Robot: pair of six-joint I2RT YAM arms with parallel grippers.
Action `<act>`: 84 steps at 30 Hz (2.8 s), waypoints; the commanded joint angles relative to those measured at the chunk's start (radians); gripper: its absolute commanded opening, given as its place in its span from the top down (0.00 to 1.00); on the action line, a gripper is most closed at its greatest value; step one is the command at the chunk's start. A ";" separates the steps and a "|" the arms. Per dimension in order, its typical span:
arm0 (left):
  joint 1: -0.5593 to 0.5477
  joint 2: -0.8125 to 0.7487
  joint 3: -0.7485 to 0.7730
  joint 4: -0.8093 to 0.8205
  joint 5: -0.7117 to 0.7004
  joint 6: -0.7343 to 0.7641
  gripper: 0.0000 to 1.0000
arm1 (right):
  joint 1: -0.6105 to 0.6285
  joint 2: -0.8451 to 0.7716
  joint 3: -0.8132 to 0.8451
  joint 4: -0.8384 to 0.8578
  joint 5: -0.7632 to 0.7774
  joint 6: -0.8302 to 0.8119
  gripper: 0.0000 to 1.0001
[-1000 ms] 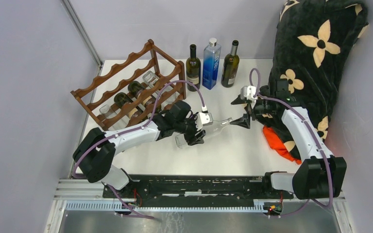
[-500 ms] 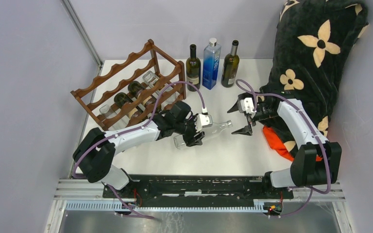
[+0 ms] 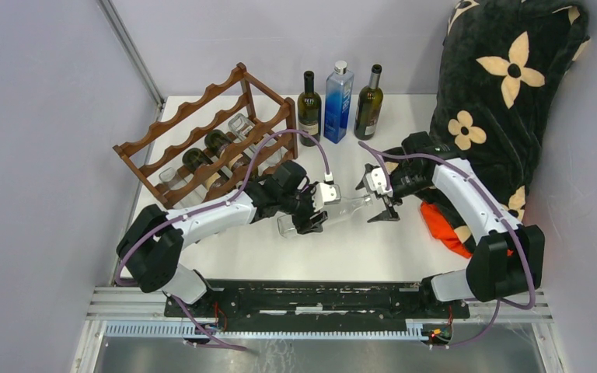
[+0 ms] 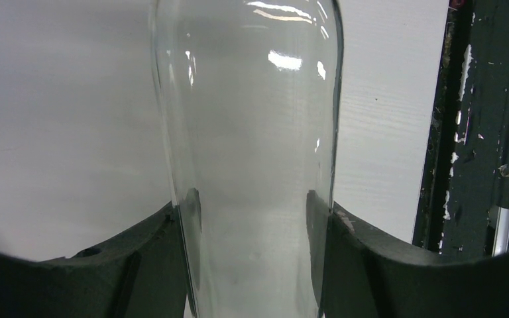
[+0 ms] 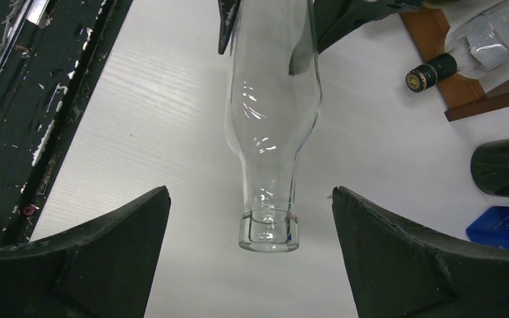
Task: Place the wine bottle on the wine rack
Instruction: Pick up the wine bottle from the center of the board.
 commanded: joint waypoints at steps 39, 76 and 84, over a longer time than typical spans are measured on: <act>-0.028 0.017 0.139 -0.006 0.010 0.094 0.98 | 0.203 0.046 0.045 0.189 0.219 0.264 0.98; -0.025 -0.152 0.112 0.056 -0.097 -0.001 0.00 | -0.015 -0.082 -0.260 0.479 -0.176 0.717 1.00; -0.009 -0.211 0.236 0.013 -0.210 -0.124 0.00 | -0.037 -0.216 -0.412 0.896 -0.191 1.109 1.00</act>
